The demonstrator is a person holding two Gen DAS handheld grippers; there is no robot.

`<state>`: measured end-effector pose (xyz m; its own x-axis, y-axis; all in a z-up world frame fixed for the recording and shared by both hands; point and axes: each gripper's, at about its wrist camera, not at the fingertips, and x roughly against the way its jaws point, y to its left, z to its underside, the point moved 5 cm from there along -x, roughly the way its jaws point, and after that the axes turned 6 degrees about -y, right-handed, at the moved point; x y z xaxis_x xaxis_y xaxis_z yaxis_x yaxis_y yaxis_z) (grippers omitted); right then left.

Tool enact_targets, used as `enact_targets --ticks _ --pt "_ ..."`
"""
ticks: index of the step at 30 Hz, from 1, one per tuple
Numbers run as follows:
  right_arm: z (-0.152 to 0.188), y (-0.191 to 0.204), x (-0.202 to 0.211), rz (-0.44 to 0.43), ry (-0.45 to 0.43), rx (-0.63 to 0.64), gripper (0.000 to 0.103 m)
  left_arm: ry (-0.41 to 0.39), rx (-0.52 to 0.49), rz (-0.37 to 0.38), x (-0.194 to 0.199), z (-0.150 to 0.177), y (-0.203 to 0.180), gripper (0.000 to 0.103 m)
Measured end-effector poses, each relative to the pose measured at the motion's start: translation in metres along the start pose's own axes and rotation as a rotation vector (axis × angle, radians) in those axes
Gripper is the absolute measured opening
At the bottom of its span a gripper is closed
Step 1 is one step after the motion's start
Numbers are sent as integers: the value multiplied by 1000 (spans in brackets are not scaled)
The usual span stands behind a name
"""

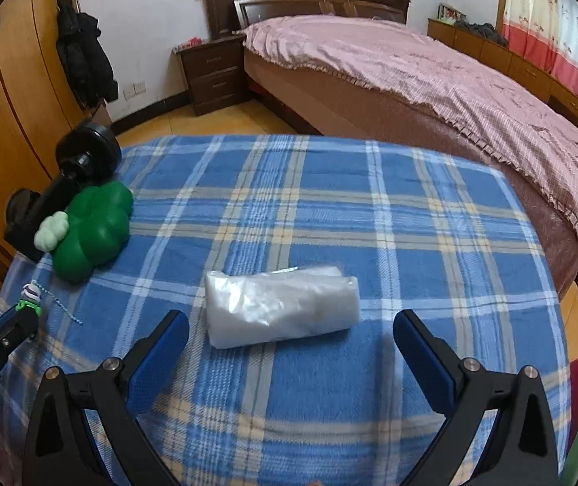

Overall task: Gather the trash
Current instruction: 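Grasp the white plastic bag with the right tool while the left tool holds the figurine, then carry the figurine and plastic bag over the red bucket and open both tools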

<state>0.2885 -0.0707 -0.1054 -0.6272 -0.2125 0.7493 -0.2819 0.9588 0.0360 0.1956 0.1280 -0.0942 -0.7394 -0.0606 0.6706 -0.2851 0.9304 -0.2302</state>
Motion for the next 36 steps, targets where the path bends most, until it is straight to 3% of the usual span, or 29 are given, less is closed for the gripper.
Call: enact_targets --ticks 3,5,8,17,27,36 --pt "2 -1 -4 -8 13 2 94 2 -4 -1 -1 0 0 25" --pt "2 0 -1 -14 -6 25 74 2 -6 -3 -1 1 0 25" --pt "3 2 4 -62 -11 13 74 3 -11 -4 0 2 -2 25" --pt "13 -10 31 -87 -42 -83 73 -20 -34 23 16 0 -16 25" --pt "27 -40 99 -106 -138 -193 73 -50 -76 88 44 -2 -47 25" --pt "50 -74 168 -50 -241 -267 74 -88 -113 169 76 -3 -86 25"
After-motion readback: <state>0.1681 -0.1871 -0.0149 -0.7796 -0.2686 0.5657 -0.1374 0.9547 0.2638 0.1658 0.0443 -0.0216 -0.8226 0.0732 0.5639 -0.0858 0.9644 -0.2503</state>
